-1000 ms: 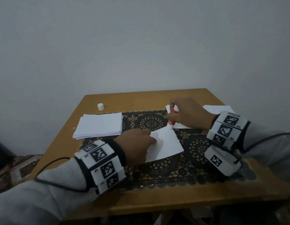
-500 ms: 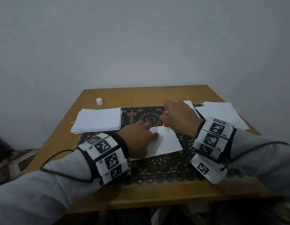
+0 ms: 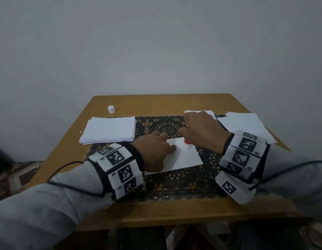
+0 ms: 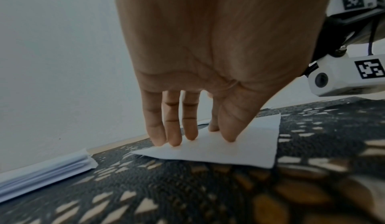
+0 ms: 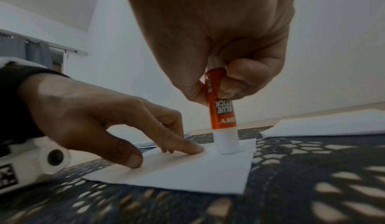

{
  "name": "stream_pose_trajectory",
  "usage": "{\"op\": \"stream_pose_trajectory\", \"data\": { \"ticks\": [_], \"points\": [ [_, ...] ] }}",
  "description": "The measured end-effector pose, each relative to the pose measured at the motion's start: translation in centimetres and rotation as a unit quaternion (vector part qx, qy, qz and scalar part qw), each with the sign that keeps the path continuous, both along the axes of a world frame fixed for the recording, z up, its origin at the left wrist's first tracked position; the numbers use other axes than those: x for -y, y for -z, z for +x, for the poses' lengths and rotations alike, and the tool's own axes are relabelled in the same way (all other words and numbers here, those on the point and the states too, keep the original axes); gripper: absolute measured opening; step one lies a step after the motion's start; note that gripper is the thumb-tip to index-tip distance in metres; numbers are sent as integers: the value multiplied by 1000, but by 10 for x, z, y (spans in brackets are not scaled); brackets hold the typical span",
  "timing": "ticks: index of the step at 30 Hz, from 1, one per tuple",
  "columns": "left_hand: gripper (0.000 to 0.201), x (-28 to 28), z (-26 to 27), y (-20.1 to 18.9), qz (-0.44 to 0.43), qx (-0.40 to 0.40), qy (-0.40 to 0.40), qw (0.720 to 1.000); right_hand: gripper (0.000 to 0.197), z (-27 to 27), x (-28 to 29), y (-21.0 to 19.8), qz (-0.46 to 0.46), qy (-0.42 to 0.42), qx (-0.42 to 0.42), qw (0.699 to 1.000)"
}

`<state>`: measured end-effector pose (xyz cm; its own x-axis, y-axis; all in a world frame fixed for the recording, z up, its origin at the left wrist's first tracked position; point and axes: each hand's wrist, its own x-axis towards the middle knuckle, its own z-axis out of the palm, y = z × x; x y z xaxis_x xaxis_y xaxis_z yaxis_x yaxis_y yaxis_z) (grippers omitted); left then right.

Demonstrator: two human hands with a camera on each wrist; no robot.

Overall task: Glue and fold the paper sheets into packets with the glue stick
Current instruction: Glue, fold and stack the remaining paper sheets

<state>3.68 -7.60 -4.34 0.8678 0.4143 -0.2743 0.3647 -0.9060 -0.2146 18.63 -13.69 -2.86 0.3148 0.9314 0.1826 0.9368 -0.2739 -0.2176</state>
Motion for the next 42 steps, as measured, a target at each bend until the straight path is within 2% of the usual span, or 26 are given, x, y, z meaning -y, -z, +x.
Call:
{"op": "stream_pose_trajectory", "data": {
  "ticks": [3,6,10,16,21,26,32,35,38,40,42],
  "points": [
    [66,0,0,0,-2,-1,0,1000,28,1,11,-2,-13,-18,-8,1000],
    [66,-1,0,-1,-16,4,-4,1000,23,1,21,-3,-37,-29,-12,999],
    [58,-5,-1,0,-59,45,-26,997,23,1,33,-4,-58,-38,-10,998],
    [54,-14,8,-6,-104,69,-46,991,24,15,40,-13,-63,-31,-69,995],
    [70,-20,15,-6,-122,59,-88,987,22,31,49,-33,-8,-24,-196,980],
    [81,-30,22,-15,-176,36,-134,974,17,39,52,-32,29,-12,-211,977],
    [62,-36,23,-16,-228,43,-148,961,18,39,58,-26,38,-17,-229,973],
    [52,-36,23,-17,-222,62,-137,963,18,40,58,-24,36,-12,-225,974],
    [37,-37,23,-18,-206,121,-121,964,17,40,58,-22,37,-6,-224,974],
    [47,-38,20,-21,-250,180,-126,943,18,40,59,-22,40,-8,-233,972],
    [73,-36,16,-28,-279,206,-96,933,18,40,58,-22,44,-11,-239,970]
  ]
}}
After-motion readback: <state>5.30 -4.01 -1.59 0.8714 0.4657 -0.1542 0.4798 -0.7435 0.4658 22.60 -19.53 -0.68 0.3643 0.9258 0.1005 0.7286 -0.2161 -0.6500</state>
